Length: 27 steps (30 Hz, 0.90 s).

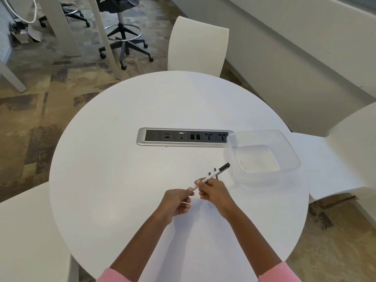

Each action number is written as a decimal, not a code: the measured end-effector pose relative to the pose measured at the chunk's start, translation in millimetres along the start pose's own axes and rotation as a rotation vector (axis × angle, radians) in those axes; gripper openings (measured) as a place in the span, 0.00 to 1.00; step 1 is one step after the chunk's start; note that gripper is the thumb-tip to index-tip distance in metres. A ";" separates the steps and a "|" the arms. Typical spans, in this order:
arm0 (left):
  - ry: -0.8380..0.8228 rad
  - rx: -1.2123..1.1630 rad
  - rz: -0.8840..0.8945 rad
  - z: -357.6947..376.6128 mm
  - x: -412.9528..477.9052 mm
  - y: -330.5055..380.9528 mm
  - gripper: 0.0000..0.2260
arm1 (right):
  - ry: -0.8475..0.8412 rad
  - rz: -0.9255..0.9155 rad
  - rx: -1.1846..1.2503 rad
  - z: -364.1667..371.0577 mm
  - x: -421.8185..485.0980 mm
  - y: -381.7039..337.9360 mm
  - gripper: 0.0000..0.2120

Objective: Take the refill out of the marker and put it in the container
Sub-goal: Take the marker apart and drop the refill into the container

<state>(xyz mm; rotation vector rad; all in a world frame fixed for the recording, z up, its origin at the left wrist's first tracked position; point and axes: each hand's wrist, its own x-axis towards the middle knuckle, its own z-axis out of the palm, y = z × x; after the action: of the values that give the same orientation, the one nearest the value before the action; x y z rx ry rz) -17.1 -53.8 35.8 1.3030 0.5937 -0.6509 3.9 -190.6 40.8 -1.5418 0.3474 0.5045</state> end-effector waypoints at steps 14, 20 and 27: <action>0.533 1.184 0.530 -40.3 47.2 -26.1 0.21 | 0.359 -0.406 -0.428 0.2 20.4 1.2 0.04; 0.491 1.357 0.530 -49.6 60.6 -39.0 0.24 | 0.364 -0.469 -0.622 8.2 20.4 6.0 0.03; 0.549 1.361 0.655 -51.9 58.9 -44.2 0.23 | 0.361 -0.611 -0.668 15.2 14.8 13.1 0.04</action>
<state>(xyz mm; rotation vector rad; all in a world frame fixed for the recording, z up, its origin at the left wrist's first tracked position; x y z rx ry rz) -10.6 -14.8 -45.2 2.8336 0.0248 -0.0419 8.3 -174.7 22.1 -2.2772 -0.0489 -0.1744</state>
